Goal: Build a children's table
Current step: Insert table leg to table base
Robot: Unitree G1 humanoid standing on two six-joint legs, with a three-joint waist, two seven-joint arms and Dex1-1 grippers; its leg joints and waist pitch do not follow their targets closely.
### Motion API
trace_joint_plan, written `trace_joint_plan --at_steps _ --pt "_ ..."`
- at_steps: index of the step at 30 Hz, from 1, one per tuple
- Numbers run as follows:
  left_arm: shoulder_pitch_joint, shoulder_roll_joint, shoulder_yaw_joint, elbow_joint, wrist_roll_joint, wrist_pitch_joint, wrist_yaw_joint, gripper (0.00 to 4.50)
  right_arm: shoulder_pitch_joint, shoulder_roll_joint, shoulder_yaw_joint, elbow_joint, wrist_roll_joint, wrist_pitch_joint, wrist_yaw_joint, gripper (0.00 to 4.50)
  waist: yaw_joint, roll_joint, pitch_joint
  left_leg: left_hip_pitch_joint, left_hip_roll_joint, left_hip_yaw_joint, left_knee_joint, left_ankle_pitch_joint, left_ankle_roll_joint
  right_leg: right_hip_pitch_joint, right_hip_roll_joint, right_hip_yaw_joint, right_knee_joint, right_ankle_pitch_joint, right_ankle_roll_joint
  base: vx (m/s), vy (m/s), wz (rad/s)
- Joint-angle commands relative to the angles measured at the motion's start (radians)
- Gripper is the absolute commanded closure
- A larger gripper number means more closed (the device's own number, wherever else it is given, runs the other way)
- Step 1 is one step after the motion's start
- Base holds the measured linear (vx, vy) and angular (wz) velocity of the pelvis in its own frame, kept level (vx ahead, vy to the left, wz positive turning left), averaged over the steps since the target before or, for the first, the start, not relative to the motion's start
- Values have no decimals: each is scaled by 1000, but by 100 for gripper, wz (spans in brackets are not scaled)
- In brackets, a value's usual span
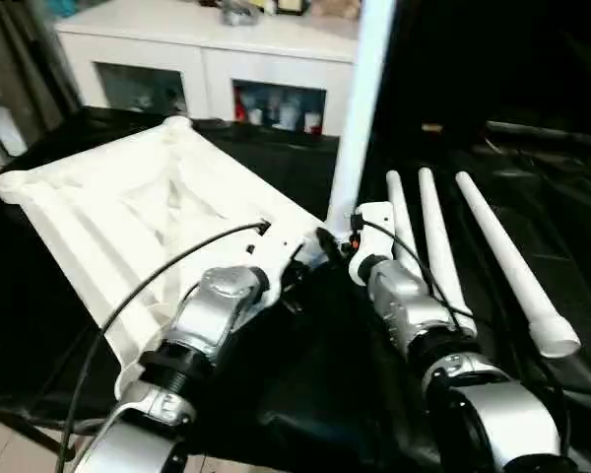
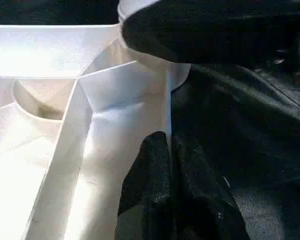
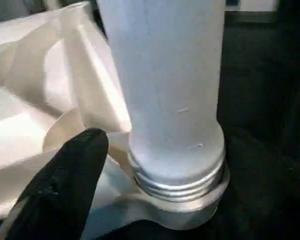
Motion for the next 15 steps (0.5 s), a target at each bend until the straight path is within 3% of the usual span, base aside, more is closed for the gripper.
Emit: trace_joint_plan --at_steps 1,5,6,9,15 --pt "48 24 -13 7 -29 -27 -82 450 -8 -9 63 -34 -27 3 130 64 6 -5 -48 -10 41 -15 -61 -154 58 44 -94 54 -86 -163 -182 0 0 0" --pt "81 83 -15 -49 -56 -49 -182 450 -4 -75 108 -63 -56 -10 274 64 4 -6 -50 -12 43 -13 -57 -121 78 48 -93 55 -80 -120 -200 0 0 0" --pt "104 123 -17 -88 -75 -56 -248 450 -2 -117 129 -76 -74 -19 357 64 7 -4 -50 -6 44 -11 -56 -116 84 43 -90 55 -78 -98 -209 0 0 0" --pt "139 178 -25 -154 -108 -39 -335 450 -7 -159 142 -91 -69 -5 458 64 10 -3 -52 -5 46 -10 -54 -97 98 44 -91 55 -68 -42 -235 0 0 0" --pt "166 204 -26 -201 -129 -20 -377 450 -6 -175 173 -96 -75 7 551 64 13 -4 -53 -7 47 -8 -51 -80 110 44 -86 52 -60 16 -259 0 0 0"
